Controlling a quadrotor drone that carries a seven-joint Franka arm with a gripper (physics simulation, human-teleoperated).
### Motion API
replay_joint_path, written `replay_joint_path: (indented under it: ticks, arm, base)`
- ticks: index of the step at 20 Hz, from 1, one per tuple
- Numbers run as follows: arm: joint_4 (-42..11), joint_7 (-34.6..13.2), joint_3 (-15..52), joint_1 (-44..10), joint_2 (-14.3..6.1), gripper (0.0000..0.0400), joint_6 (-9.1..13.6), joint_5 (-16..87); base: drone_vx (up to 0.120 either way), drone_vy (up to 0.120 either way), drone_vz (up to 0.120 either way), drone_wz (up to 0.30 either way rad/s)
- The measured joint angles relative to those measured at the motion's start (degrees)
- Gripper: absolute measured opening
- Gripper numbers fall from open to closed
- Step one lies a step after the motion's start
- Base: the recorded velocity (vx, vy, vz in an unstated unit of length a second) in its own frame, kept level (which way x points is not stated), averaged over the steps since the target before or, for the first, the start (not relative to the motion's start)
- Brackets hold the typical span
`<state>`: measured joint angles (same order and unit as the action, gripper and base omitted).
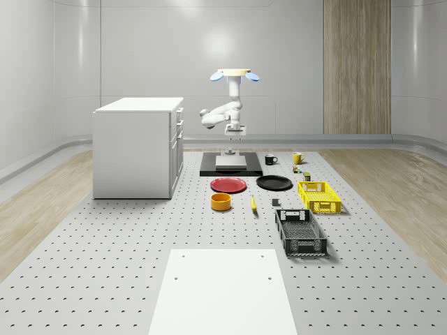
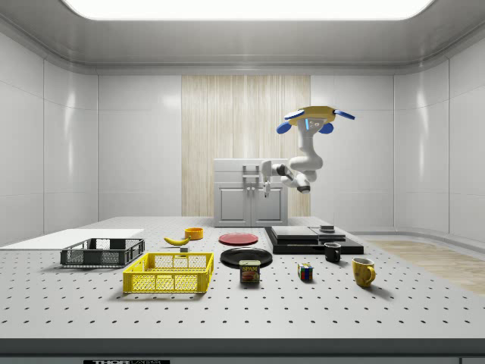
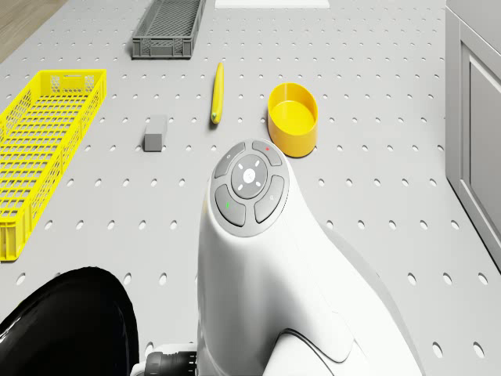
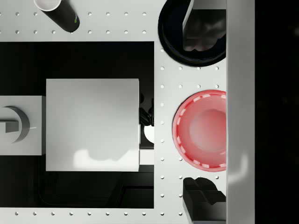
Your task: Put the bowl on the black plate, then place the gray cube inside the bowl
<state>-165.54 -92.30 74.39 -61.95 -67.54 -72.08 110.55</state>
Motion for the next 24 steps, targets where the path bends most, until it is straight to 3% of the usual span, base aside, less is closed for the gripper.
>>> replay_joint_path:
  ticks: [8,14,19,24]
  arm:
    - [0.15,-0.66,0.64,-0.70,-2.16,0.0400,-1.98,-1.11]
    - [0.25,-1.10,1.06,-1.17,-3.68,0.0400,-3.38,-1.87]
    - [0.33,-1.43,1.37,-1.52,-4.89,0.0400,-4.50,-2.47]
    - [0.40,-1.73,1.65,-1.85,-6.04,0.0400,-5.57,-3.02]
  base:
    - [0.120,0.000,0.000,0.000]
    - [0.120,0.000,-0.113,0.000]
    - [0.120,-0.120,-0.120,0.000]
    - [0.120,-0.072,0.000,0.000]
